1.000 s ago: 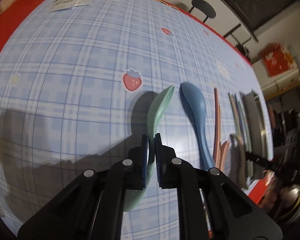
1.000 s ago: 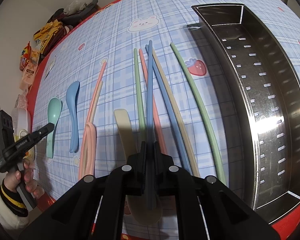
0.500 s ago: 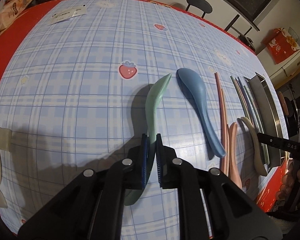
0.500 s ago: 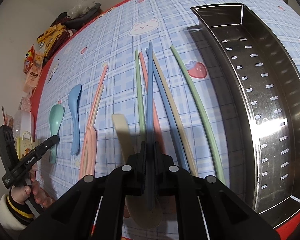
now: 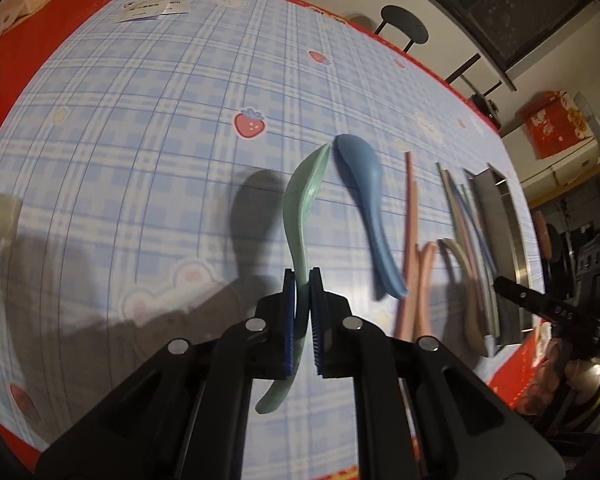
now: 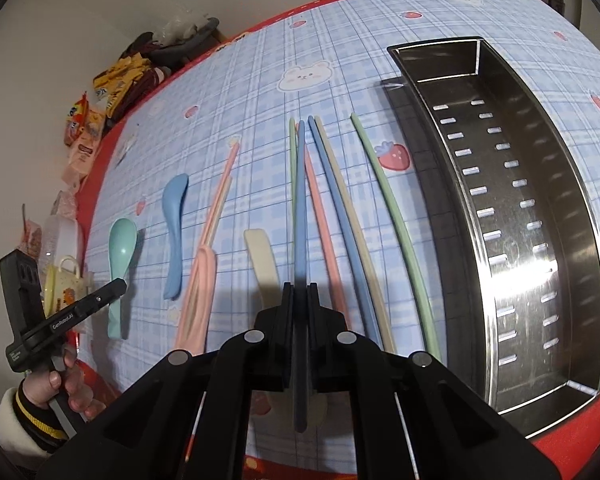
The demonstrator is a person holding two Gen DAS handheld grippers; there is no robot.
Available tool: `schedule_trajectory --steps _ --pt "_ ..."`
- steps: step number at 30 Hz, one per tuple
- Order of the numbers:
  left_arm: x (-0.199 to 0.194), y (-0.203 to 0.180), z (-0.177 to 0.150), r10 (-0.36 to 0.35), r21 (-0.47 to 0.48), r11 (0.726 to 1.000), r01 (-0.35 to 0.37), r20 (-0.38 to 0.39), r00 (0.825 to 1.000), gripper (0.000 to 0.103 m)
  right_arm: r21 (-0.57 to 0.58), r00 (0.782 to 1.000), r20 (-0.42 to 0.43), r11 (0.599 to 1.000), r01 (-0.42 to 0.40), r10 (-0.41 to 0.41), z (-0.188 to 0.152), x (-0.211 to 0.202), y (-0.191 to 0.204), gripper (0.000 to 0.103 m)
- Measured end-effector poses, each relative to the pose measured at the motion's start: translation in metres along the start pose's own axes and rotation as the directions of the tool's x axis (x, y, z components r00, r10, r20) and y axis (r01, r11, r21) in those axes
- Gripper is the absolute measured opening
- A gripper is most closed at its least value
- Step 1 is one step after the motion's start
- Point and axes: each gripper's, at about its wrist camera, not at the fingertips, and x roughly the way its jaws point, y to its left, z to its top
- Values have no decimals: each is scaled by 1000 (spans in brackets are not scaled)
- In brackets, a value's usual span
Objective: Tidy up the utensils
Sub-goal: 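Carry the blue chopstick into the steel drainer with the right tool while the left tool lifts the green spoon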
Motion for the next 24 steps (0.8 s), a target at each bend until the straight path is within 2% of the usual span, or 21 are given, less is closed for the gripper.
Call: schedule_trajectory --steps 5,12,18,24 --pt "-19 -15 -6 -14 12 1000 14 14 1000 11 3 999 17 999 -34 34 -6 -8 -2 7" --pt "-39 -42 -8 -19 16 1000 18 30 999 11 -23 992 86 996 -86 88 -4 -26 -1 7" --pt "-38 -84 -7 -21 66 998 20 20 1000 11 -45 982 136 991 -124 129 -3 -42 -7 7" --pt "-29 -123 -5 -60 73 996 60 -4 998 11 -29 973 173 988 -149 152 -1 -58 -32 7"
